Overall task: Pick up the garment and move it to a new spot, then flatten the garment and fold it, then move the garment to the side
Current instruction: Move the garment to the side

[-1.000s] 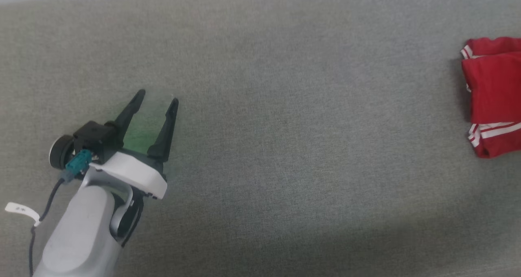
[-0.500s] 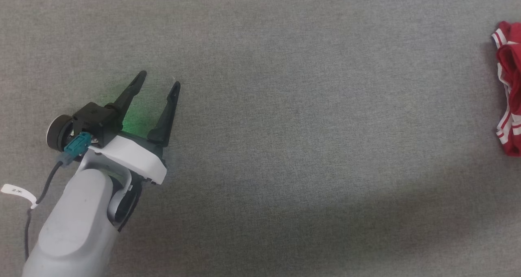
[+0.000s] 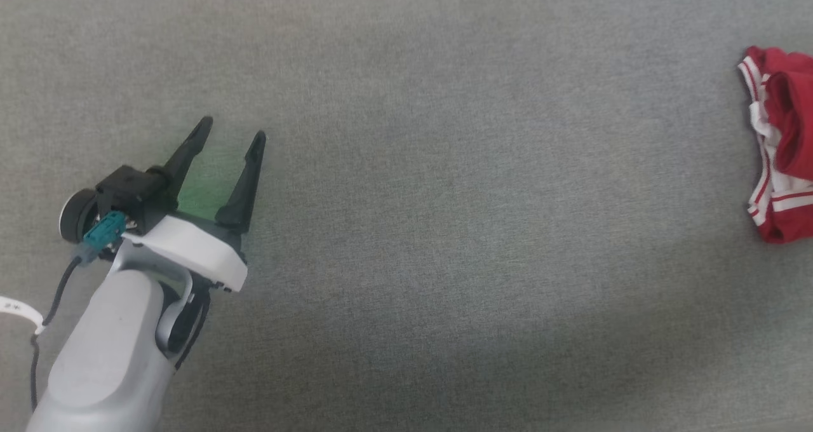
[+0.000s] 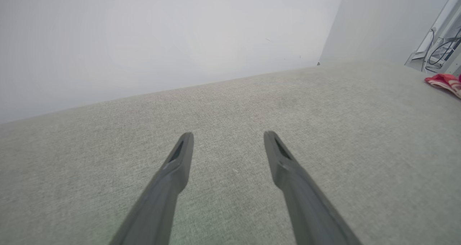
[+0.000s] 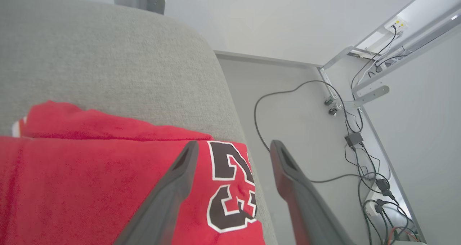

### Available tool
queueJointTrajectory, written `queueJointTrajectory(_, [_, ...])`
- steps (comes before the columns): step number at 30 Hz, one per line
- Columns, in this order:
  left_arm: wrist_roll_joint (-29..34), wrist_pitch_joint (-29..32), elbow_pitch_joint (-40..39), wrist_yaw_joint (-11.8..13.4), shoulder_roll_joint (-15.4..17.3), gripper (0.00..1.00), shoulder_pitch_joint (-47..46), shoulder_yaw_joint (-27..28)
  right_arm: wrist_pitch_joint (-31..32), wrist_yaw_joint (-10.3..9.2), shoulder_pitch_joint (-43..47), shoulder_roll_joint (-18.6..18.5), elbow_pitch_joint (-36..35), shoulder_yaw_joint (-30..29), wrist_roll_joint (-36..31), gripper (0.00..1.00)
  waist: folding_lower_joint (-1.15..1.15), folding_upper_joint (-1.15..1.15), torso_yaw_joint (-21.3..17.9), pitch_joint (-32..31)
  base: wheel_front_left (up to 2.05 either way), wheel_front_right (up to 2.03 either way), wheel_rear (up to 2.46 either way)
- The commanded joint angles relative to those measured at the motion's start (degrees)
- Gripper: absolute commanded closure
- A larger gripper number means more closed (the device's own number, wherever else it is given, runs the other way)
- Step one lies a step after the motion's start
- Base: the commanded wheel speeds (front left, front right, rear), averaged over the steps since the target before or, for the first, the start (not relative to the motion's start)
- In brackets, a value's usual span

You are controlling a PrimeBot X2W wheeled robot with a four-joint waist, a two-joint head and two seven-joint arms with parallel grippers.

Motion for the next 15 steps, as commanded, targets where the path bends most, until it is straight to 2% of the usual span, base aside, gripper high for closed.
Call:
queueJointTrajectory(1, [-0.11, -0.23, -0.07, -0.07, 0.15, 0.00, 1.12, 0.40, -0.74, -0.02, -0.78, 0.83, 0.30, -0.18, -0.17, 0.00, 0.00, 0.00, -0.19, -1.15, 0.00, 0.00, 0.00])
queueJointTrajectory(7, [-1.31, -0.23, 0.17, -0.07, -0.24, 0.00, 3.72, 2.59, -3.28, -0.02, -1.56, 3.76, 1.13, 0.07, 1.25, 0.00, 0.00, 0.00, 0.32, -5.18, 0.00, 0.00, 0.00])
queueJointTrajectory(15, [-2.71, -0.23, 1.48, -0.07, -0.79, 0.00, 9.36, 6.90, -8.40, -0.02, 1.60, 9.16, 0.33, 5.10, 5.18, 0.00, 0.00, 0.00, 2.34, -13.02, 0.00, 0.00, 0.00])
